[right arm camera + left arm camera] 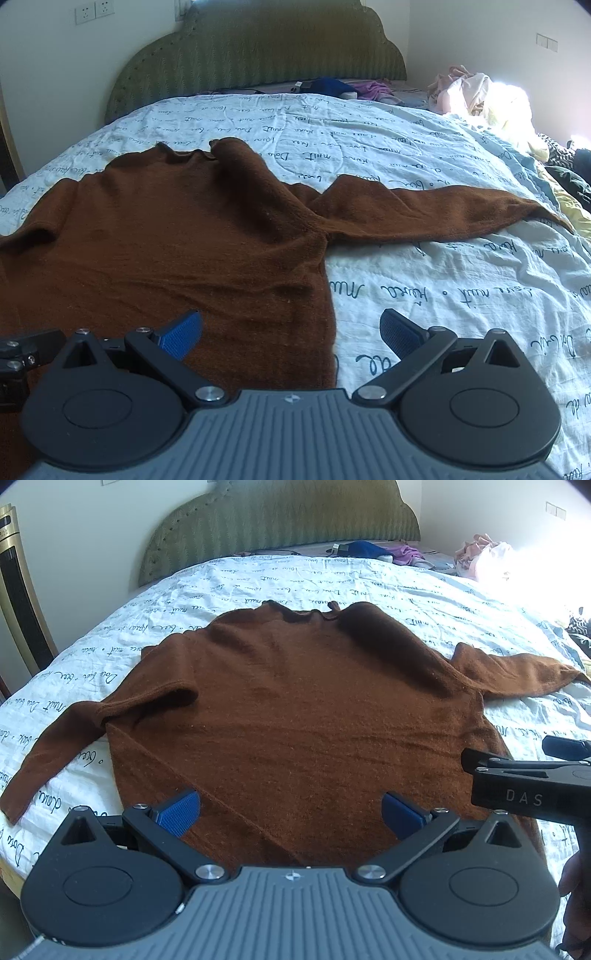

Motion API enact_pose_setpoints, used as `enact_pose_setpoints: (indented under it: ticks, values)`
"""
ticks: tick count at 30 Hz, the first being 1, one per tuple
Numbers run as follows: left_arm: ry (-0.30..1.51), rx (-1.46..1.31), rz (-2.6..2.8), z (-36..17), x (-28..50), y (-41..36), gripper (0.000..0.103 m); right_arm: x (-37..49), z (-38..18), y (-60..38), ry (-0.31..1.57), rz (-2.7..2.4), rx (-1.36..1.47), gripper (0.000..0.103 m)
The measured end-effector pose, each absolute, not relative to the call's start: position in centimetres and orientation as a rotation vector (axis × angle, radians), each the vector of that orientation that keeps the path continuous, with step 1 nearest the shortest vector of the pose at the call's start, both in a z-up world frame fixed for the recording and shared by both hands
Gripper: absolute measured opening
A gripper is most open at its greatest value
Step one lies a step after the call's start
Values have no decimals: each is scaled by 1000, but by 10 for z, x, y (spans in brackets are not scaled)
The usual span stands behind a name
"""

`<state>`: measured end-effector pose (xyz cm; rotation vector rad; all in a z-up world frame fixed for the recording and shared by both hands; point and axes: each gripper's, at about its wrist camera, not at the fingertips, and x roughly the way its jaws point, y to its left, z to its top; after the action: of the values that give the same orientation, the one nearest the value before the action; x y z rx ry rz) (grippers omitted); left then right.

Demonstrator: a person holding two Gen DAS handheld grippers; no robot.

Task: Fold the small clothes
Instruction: 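Move the right gripper to the sweater sleeve cuff and grasp it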

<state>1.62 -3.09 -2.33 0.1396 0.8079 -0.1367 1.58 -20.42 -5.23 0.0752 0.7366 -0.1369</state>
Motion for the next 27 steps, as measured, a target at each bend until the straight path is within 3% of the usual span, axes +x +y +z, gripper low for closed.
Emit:
enact_pose_setpoints:
  ticks: [27]
  values:
    - [805,164,-138,-22,13,-36,103,18,-53,-192,741,-93,54,103]
